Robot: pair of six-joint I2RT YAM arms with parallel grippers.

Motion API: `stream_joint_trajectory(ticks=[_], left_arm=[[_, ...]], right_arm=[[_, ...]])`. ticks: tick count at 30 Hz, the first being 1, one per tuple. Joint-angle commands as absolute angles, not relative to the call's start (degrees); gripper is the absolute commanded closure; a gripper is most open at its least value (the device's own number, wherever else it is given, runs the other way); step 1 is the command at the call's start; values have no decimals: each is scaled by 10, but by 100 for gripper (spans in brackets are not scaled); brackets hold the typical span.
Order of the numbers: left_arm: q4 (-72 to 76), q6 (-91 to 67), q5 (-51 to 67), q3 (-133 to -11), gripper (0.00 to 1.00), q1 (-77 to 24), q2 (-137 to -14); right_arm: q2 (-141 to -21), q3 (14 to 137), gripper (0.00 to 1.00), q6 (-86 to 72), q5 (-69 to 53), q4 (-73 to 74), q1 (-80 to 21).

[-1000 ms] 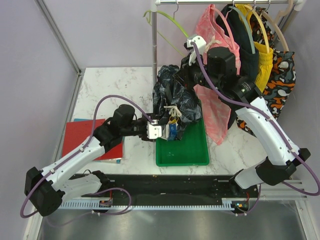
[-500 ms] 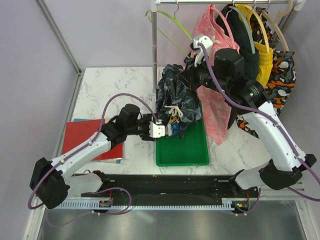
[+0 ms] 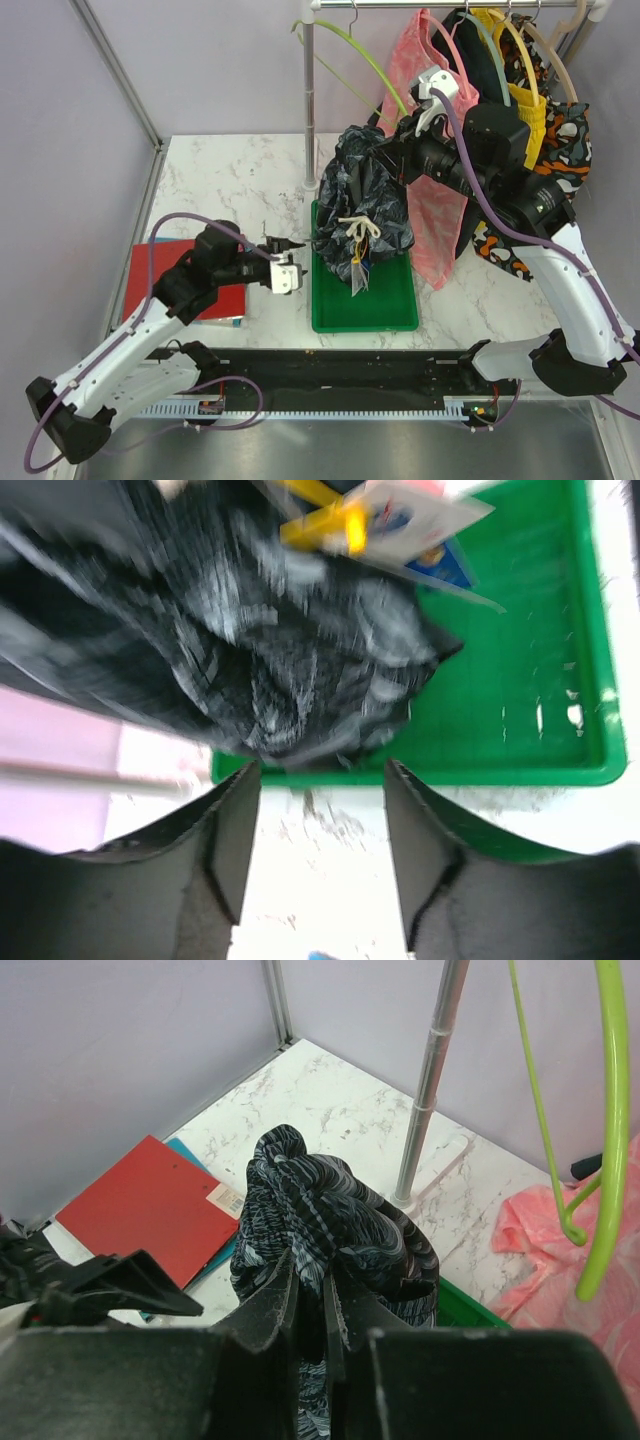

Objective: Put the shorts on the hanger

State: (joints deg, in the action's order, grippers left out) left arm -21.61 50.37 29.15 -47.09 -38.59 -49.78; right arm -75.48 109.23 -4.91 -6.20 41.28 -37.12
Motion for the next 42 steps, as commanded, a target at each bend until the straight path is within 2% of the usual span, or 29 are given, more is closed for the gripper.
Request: stream_joint_trajectory(ticks=[1, 8, 16, 25, 29, 32, 33, 36, 38, 42], left_arm=[[-212, 540, 395, -476, 38, -389, -454], [-210, 578, 388, -499, 34, -399, -503], [-105, 572, 353, -475, 28, -398, -552], [-83, 585, 383, -474, 28, -399, -605], [-65, 574, 353, -480, 29, -399, -645], [-117, 567, 324, -486, 49, -396, -644], [-144, 566, 321, -500, 66, -391, -636], [-227, 509, 336, -529, 98, -344, -569], [-239, 475, 359, -538, 98, -281, -496], [-259, 461, 337, -611, 98, -251, -439]], right_arm=[[-750, 1115, 100, -67, -66, 388, -373], [-753, 1121, 100, -74, -73, 382, -372], [-752, 1129, 100, -72, -83, 389, -372], [-754, 1124, 100, -86, -98, 385, -373], [-755, 1130, 100, -93, -100, 379, -373], [-748, 1142, 100, -85, -76, 393, -373], [-740, 1145, 100, -77, -47, 400, -373], [-716, 1149, 100, -64, 9, 429, -373], [-696, 1146, 100, -53, 66, 446, -373], [-681, 1163, 100, -47, 134, 454, -371]])
